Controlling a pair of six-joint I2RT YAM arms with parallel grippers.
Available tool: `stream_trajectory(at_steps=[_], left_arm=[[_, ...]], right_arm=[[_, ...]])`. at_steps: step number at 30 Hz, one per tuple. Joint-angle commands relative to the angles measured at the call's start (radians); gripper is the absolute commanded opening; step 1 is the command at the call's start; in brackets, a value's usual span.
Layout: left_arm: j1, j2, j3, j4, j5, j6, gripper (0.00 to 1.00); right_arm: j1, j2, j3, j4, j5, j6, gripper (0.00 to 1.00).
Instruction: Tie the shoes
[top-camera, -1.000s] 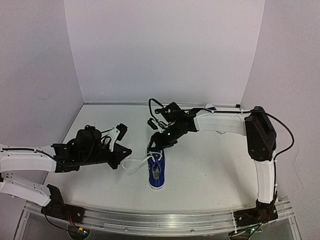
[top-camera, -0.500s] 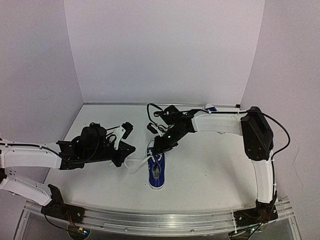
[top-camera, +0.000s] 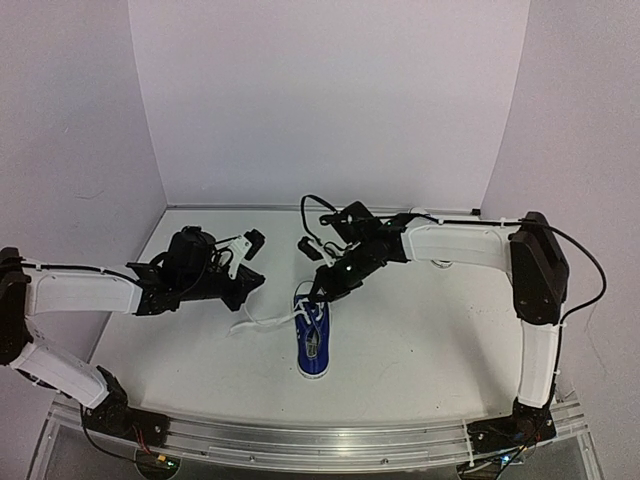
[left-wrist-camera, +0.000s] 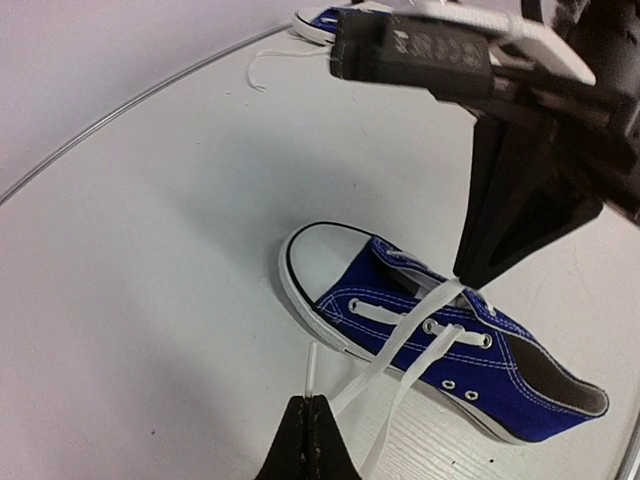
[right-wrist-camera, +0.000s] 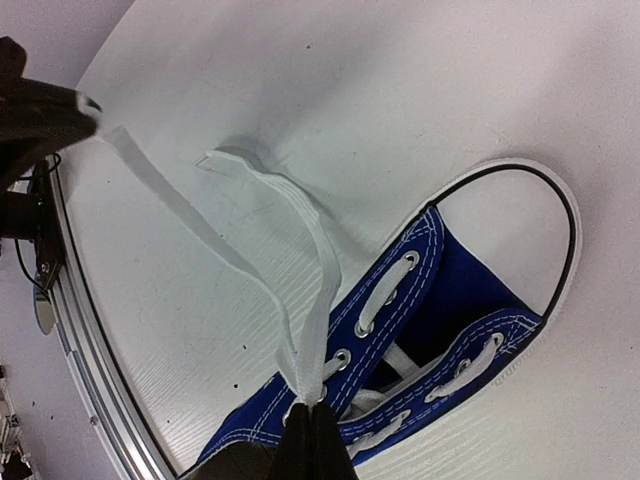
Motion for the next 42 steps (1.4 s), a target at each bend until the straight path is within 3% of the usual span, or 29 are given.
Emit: stream_trajectory(at_steps=[1,11,25,29,42], left_arm=[[-0.004,0.088,0.077,0.055,0.12,0.201,0.0],[-0.004,0.3,0.176,0.137,0.277,0.36,0.0],[-0.005,0.422,0.227,0.136,0.384,0.545,0.0],[-0.009,0.436,0.21,0.174,0.401,0.552,0.0],[-0.074,0.352,0.162,0.061,0.468,0.622,0.0]], right_arm=[[0.0,-0.07,-0.034,0.069,-0.034,-0.01,0.0],[0.001,-0.107,-0.09,0.123,-0.071,-0.011,0.0],[0.001,-0.127,-0.113,0.15,-0.086,-0.024,0.0],[0.001,-0.127,-0.111,0.15,-0.082,-0.024,0.0],[-0.01,-0.13,-0.121,0.15,-0.077,-0.018,0.0]])
